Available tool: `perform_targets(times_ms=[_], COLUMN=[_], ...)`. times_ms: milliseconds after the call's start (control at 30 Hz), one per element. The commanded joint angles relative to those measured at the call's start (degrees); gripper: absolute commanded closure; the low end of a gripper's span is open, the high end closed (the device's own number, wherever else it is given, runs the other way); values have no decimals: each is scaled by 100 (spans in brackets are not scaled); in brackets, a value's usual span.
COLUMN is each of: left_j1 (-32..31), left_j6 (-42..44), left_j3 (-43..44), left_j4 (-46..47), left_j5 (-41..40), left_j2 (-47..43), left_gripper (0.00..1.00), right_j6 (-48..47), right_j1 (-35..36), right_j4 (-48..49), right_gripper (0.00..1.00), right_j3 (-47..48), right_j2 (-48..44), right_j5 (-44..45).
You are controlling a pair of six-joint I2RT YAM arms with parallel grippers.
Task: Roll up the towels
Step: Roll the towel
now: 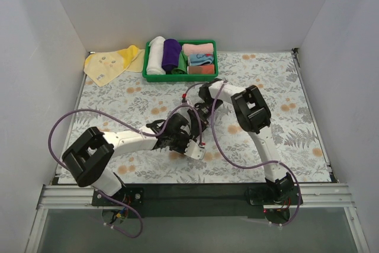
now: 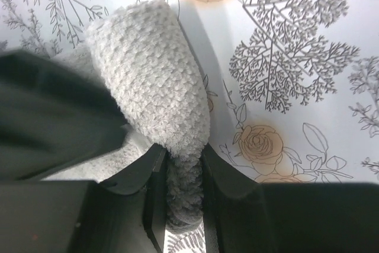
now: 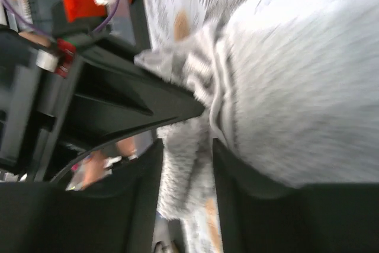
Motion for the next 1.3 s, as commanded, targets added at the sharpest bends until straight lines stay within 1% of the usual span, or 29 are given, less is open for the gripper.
perform_targets(times_ms=[0,33,67,100,233,300,333,367,400,433,467,500,567,600,633,700,733,767,800,833,867,900,933,967,1033,1067,1100,1167,1267], left_j1=[88,149,246,308,606,809,870,966,1002,1090,1125,1160,1309,1380,1433,1556,1591,1670,1714,1784,1811,1837,1855,1899,1978,1996,2022,2066,2119], left_j6=[-307,-307,-298,-307,-395,-526,-535,-614,-649,-658,-719,-781,-808,-843,-852,-896,-922,-948,-957,-940,-914,-887,-826,-756,-633,-493,-422,-316,-202], left_j3=[217,314,411,499,1183,1404,1605,1694,1791,1922,2141,2300,2677,2766,2837,3012,3074,3144,3276,3338,3382,3426,3513,3566,3689,3716,3734,3725,3725], left_j4=[-1421,-1692,-1825,-1957,-2711,-2915,-3134,-3197,-3284,-3477,-3566,-3680,-4075,-4155,-4260,-4296,-4348,-4375,-4419,-4489,-4507,-4542,-4612,-4647,-4831,-4876,-4928,-4946,-4946], left_j5=[1127,1224,1303,1469,1927,2129,2252,2288,2332,2402,2428,2472,2691,2762,2797,2850,2868,2912,2947,2973,2991,3009,3009,3000,3044,3053,3053,3035,3070], left_j2=[420,490,630,710,1158,1499,1641,1755,2043,2194,2344,2554,3134,3284,3547,3733,3830,3996,4084,4138,4182,4252,4287,4340,4472,4516,4577,4586,4578], left_gripper=[100,100,100,100,100,100,100,100,100,100,100,100,100,100,100,100,100,100,100,100,100,100,100,100,100,99,98,96,95], right_j6=[340,419,559,595,683,666,675,675,605,552,499,447,306,271,192,113,86,112,138,147,147,121,95,42,-81,-151,-308,-476,-626], right_j1=[-507,-743,-859,-973,-1675,-1948,-2202,-2317,-2423,-2546,-2573,-2582,-2521,-2469,-2268,-1960,-1593,-1389,-1161,-663,-397,-159,244,422,869,1002,1134,1468,1776], right_j4=[308,308,317,317,369,491,562,632,737,791,870,1027,1273,1353,1441,1748,1897,2299,2520,2740,3143,3329,3497,3916,4235,4593,4771,5253,5554], right_gripper=[59,55,49,46,44,45,44,44,44,44,44,45,44,44,44,45,45,45,45,45,45,45,45,45,43,42,39,37,37], right_j3=[747,975,1082,1161,1241,1014,899,628,495,355,153,-206,-621,-962,-1122,-1473,-1858,-2105,-2317,-2702,-2862,-3003,-3274,-3407,-3645,-3855,-3970,-4251,-4349], right_j2=[-405,-467,-537,-695,-1240,-1730,-1916,-2109,-2520,-2733,-2953,-3399,-4032,-4219,-4386,-4843,-5001,-5307,-5441,-5564,-5731,-5793,-5846,-5899,-5908,-5882,-5856,-5742,-5523], right_j5=[187,187,230,265,512,608,626,696,766,845,1011,1126,1354,1469,1627,2180,2382,2863,3128,3392,3925,4148,4342,4666,4888,5115,5213,5354,5171])
